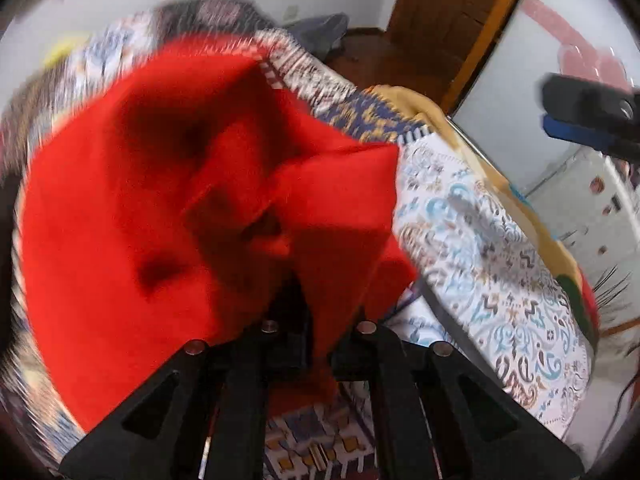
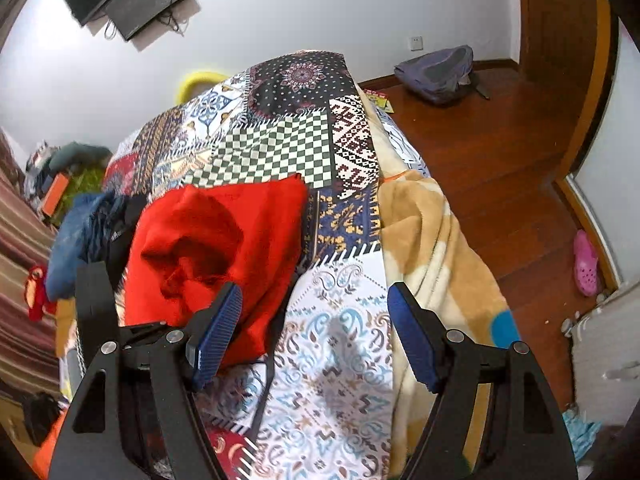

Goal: Fold large clothes

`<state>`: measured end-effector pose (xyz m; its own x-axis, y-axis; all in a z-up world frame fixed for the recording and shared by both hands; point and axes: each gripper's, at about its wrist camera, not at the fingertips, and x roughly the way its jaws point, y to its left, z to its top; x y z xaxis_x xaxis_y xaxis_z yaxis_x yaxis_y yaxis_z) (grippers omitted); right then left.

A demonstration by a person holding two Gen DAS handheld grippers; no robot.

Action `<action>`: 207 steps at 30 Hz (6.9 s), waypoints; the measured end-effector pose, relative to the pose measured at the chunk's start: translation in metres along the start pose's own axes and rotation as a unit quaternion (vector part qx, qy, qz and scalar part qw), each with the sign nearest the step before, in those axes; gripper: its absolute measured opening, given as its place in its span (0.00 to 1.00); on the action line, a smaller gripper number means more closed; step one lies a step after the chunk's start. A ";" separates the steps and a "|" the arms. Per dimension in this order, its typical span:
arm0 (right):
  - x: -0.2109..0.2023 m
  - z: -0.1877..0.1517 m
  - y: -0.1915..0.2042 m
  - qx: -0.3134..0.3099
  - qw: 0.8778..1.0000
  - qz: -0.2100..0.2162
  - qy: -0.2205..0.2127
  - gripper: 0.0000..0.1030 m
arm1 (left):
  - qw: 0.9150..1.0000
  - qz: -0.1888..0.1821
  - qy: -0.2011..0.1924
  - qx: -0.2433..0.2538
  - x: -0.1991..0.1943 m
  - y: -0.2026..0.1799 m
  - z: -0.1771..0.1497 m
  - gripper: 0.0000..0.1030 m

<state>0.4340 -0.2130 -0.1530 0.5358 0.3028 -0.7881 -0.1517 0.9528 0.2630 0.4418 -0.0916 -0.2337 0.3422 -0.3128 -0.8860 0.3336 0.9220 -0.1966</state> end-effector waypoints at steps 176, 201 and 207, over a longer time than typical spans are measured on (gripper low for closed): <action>0.008 0.052 0.238 -0.097 0.958 0.267 0.040 0.20 | 0.950 -0.055 -0.255 -0.172 -0.295 0.215 -0.054 0.34; 0.222 0.063 0.364 -0.149 0.967 0.194 0.072 0.64 | 0.952 0.051 -0.180 -0.244 -0.210 0.471 -0.084 0.57; 0.172 0.059 0.353 -0.195 0.974 0.113 0.020 0.64 | 0.952 0.138 -0.178 -0.208 -0.219 0.448 -0.098 0.78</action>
<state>0.5219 0.1746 -0.1631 0.4203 0.4990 -0.7579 -0.5704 0.7948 0.2070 0.4304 0.4124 -0.1683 0.6665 -0.0348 -0.7447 -0.1637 0.9677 -0.1917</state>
